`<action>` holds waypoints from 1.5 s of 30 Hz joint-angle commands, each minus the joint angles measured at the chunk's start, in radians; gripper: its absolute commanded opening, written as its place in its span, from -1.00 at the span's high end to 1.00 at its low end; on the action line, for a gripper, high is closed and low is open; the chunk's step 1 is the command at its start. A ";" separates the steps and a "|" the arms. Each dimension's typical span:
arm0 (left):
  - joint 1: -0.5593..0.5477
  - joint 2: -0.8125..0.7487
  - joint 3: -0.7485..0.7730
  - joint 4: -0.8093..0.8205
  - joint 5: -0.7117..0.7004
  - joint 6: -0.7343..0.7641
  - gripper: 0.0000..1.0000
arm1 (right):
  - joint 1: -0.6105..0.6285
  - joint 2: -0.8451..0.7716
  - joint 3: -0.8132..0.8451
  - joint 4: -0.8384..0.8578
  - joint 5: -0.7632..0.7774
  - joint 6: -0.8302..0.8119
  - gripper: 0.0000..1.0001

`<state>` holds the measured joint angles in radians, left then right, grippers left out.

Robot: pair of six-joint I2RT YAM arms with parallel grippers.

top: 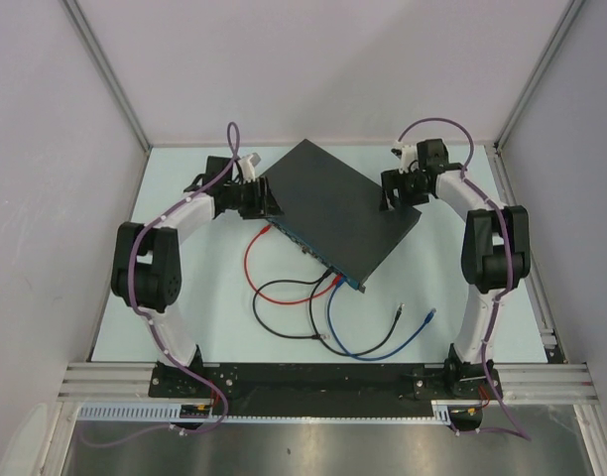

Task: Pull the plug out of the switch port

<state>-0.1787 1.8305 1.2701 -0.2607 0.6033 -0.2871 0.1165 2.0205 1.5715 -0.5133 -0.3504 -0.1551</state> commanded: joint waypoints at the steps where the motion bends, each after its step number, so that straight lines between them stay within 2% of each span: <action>1: 0.013 -0.065 -0.018 -0.025 -0.005 0.042 -0.21 | 0.049 -0.140 -0.054 0.090 -0.067 -0.040 -0.58; 3: 0.013 -0.076 -0.038 -0.017 -0.010 0.045 -0.24 | 0.064 -0.125 -0.057 0.073 -0.009 -0.053 -0.61; 6: 0.016 -0.059 -0.015 -0.021 -0.036 0.065 -0.31 | 0.042 -0.098 -0.057 0.099 -0.012 -0.028 -0.69; 11: 0.048 0.015 0.090 -0.048 -0.117 0.101 -0.30 | -0.008 -0.063 -0.022 0.108 0.033 -0.055 -0.82; 17: 0.081 0.087 0.127 -0.051 -0.115 0.117 -0.29 | -0.044 0.017 0.015 0.049 0.022 -0.092 -0.88; 21: 0.088 0.101 0.120 -0.043 -0.111 0.123 -0.28 | -0.052 0.037 0.004 -0.005 -0.062 -0.116 -0.76; 25: 0.088 0.092 0.109 -0.035 -0.109 0.121 -0.29 | -0.048 0.032 -0.014 -0.057 -0.191 -0.138 -0.51; 28: 0.090 0.088 0.097 -0.034 -0.105 0.118 -0.29 | -0.034 0.024 -0.036 -0.097 -0.265 -0.168 -0.41; 34: 0.090 0.082 0.081 -0.026 -0.091 0.106 -0.30 | 0.040 0.003 -0.105 -0.139 -0.334 -0.186 -0.38; 41: 0.100 0.066 0.051 -0.014 -0.068 0.095 -0.31 | 0.118 -0.026 -0.142 -0.134 -0.338 -0.189 -0.37; 45: 0.107 0.044 0.034 -0.014 -0.048 0.085 -0.28 | 0.104 -0.046 -0.137 -0.074 -0.260 -0.126 -0.61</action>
<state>-0.0841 1.9400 1.3197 -0.3012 0.5110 -0.1841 0.1204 1.9961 1.4673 -0.5026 -0.4580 -0.3637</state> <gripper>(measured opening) 0.653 0.760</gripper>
